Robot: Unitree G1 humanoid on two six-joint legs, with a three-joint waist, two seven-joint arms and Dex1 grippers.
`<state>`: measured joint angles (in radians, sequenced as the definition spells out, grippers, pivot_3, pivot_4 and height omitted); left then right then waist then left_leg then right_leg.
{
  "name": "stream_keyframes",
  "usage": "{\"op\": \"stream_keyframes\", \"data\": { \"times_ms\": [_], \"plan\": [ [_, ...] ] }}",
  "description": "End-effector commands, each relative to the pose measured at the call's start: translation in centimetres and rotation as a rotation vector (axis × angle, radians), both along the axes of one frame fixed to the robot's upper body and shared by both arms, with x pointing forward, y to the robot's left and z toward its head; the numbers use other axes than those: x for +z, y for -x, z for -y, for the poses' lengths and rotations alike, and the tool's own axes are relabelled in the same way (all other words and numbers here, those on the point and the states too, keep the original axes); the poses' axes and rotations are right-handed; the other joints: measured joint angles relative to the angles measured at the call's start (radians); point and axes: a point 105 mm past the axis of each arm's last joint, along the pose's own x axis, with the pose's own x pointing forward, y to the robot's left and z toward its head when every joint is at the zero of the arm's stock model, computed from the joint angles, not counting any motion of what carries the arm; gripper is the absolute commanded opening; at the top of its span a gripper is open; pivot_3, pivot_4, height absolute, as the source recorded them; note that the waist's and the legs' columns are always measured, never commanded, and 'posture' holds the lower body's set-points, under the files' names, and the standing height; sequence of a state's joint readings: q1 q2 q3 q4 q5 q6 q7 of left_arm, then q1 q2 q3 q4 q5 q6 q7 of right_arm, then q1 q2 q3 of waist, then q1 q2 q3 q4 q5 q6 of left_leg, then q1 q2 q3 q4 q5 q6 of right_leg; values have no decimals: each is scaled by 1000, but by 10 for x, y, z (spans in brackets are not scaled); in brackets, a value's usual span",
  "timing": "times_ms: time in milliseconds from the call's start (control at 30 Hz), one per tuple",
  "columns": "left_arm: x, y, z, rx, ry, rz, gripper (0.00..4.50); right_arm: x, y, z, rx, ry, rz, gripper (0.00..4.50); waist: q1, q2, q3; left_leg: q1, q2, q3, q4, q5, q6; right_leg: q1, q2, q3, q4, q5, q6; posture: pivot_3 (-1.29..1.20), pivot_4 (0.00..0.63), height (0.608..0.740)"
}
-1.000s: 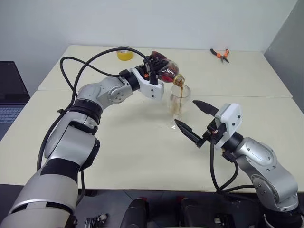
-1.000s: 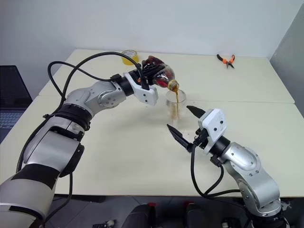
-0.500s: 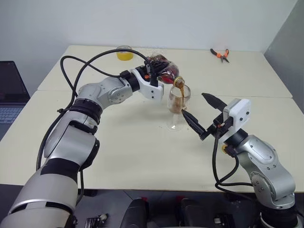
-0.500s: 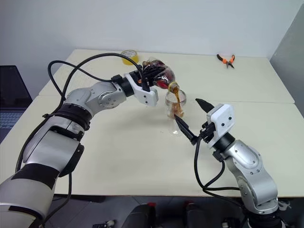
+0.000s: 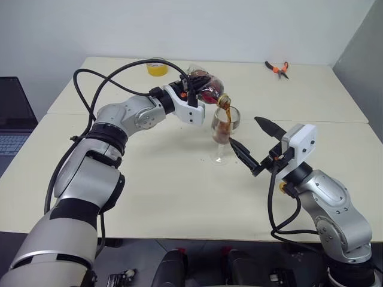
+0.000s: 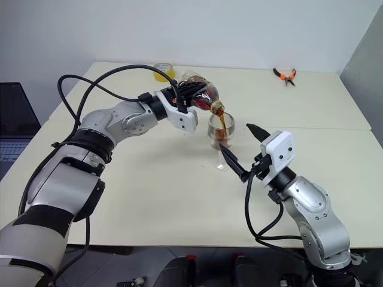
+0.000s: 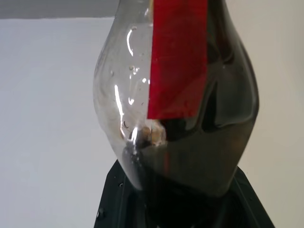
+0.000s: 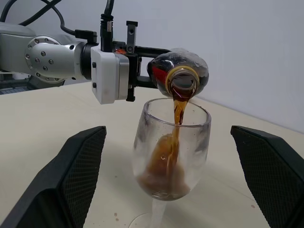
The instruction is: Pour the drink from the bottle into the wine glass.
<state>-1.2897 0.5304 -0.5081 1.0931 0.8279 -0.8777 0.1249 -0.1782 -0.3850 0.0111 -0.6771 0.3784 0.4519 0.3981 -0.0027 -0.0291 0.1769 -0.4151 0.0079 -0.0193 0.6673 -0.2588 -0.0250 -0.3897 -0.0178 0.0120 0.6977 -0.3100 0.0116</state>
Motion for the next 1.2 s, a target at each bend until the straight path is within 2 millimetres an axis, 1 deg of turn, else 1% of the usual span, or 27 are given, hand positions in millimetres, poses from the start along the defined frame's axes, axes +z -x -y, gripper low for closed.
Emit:
{"op": "stream_keyframes", "data": {
  "times_ms": [33,467,1200],
  "plan": [
    [31,3,0,-9,43,84,745,9,5,0,20,-7,41,4500,0,0,0,0,0,0,0,0,0,0,0,0,0,0,0,0,150,740],
    [35,2,-3,-2,40,97,742,4,6,0,30,-2,35,4500,0,0,0,0,0,0,0,0,0,0,0,0,0,0,0,0,150,740],
    [34,1,-5,10,48,98,739,4,6,0,34,5,32,4500,0,0,0,0,0,0,1,0,0,0,0,0,0,0,0,0,150,740]
  ]
}}
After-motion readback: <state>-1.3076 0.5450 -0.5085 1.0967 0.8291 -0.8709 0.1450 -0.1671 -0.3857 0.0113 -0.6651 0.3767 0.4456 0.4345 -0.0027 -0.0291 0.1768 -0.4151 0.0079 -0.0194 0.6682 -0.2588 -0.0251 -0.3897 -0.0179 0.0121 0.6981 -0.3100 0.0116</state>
